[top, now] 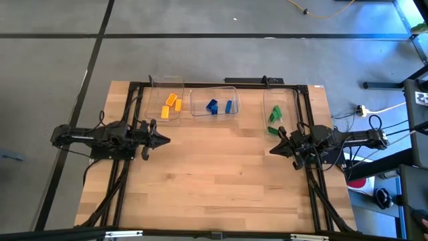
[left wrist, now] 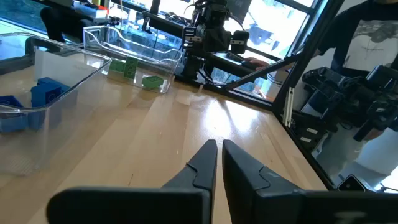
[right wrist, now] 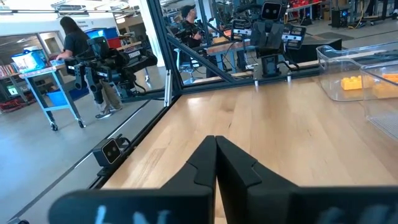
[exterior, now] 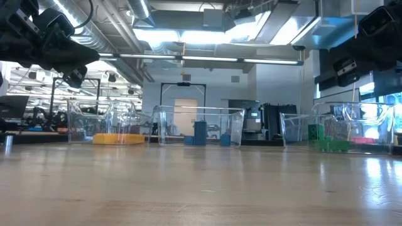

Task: Sort & place blocks by color
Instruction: Return to Home Position

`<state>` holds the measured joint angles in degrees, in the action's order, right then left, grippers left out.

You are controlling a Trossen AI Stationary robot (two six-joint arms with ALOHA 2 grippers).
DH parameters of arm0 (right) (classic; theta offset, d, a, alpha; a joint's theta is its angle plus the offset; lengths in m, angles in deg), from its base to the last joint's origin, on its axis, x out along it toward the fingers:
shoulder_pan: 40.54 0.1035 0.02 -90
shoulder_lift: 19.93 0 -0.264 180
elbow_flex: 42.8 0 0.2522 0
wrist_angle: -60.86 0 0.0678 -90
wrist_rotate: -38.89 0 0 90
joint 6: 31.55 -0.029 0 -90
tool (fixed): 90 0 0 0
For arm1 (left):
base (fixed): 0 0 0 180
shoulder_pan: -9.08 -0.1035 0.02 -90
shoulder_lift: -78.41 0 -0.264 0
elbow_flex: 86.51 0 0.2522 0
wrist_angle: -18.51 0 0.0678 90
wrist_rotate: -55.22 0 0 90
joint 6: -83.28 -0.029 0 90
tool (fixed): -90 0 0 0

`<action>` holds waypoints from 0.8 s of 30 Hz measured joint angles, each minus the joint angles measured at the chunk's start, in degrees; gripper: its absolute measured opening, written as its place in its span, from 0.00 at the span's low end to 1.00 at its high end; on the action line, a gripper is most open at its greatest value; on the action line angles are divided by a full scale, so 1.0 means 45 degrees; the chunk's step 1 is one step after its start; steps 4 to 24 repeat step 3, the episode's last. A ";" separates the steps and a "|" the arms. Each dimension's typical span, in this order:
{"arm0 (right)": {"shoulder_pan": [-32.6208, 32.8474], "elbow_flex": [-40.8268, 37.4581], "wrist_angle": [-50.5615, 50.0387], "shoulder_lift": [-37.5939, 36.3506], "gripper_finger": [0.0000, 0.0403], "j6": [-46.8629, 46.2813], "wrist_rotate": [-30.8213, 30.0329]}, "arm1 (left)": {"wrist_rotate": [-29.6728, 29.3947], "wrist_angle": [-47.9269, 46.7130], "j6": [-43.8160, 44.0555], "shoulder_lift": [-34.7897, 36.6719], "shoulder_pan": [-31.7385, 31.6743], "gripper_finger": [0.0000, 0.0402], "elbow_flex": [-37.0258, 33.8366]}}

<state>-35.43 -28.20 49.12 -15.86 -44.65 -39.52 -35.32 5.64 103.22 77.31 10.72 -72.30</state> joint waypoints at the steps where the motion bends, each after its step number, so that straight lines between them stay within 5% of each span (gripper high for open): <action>1: 0.0000 0.0000 0.0000 0.0000 0.03 0.0001 0.0000 | -0.0004 0.0000 0.0000 0.0000 -0.0002 0.04 0.0000; 24: 0.0000 0.0000 0.0000 0.0002 0.03 -0.0014 0.0002 | -0.0001 0.0000 0.0000 0.0000 0.0000 0.03 0.0000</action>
